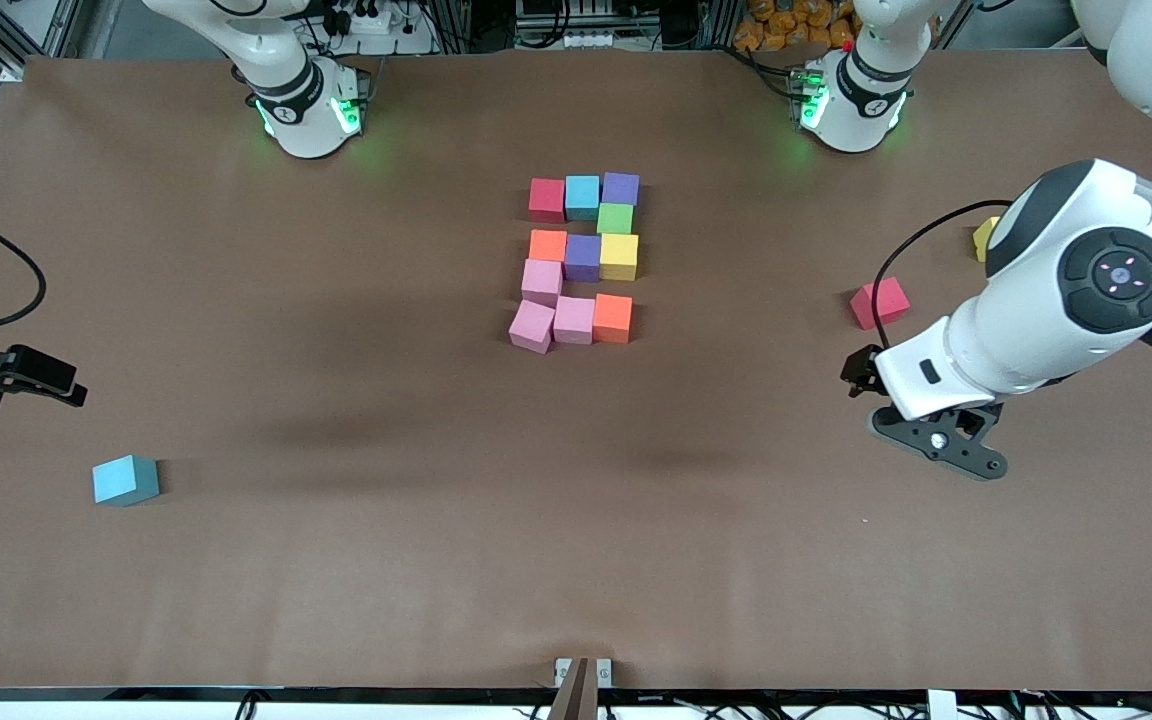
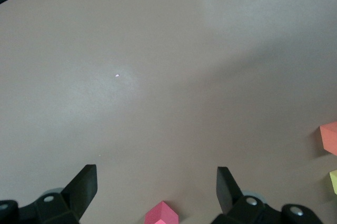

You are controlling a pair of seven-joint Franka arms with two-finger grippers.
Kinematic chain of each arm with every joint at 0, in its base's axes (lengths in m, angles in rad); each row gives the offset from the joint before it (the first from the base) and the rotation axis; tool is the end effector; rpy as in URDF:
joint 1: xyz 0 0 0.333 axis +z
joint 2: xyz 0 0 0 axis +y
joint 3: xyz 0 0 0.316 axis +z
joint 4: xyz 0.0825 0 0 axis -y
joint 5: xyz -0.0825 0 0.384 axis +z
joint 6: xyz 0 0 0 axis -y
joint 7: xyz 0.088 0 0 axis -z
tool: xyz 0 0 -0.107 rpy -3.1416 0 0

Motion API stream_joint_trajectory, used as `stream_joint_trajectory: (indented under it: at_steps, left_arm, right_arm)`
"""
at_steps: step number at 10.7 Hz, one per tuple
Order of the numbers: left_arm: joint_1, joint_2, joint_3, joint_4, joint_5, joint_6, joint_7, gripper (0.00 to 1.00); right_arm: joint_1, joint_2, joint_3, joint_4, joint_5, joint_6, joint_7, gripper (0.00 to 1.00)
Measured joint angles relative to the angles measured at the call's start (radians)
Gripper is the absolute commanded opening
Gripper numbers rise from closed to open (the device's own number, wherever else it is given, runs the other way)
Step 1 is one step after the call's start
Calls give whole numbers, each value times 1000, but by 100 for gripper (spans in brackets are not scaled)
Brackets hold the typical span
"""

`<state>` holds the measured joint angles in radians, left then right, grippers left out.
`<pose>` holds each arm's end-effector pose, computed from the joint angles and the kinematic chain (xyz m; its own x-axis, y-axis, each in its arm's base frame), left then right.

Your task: Form number 2 with 11 blocks

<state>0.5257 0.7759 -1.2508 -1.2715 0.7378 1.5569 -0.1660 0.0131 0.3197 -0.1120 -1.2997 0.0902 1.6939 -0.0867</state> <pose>0.6644 -0.1712 0.4938 0.9028 -0.4298 -0.0120 -0.4300 -0.9028 -0.0127 0.6592 -0.0446 0.5718 0.9966 -0.0148 0.0806 -0.0109 -0.9988 -0.0481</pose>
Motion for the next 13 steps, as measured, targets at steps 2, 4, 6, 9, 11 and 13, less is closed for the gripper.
stream_joint_trajectory:
  at_steps: [2, 4, 6, 9, 11, 13]
  left_arm:
    - [3, 0, 0, 20, 0, 0, 0, 100]
    - [3, -15, 14, 29, 0, 0, 0, 100]
    - [-16, -63, 69, 30, 0, 0, 0, 100]
    - [-157, -185, 285, 60, -128, 0, -1, 100]
    - [-255, -258, 471, 73, -253, 0, -1, 100]
    - [-383, -317, 693, 79, -401, 3, 0, 100]
  right_arm:
    - [0, -1, 1, 0, 0, -5, 1, 100]
    - [1, -17, 11, 7, 0, -62, 24, 100]
    - [1, -60, 32, 8, 0, -131, 63, 100]
    - [1, -126, 42, -3, 0, -186, 77, 100]
    - [0, -190, 42, -58, 0, -196, 78, 100]
    - [0, -256, 42, -122, 0, -196, 78, 100]
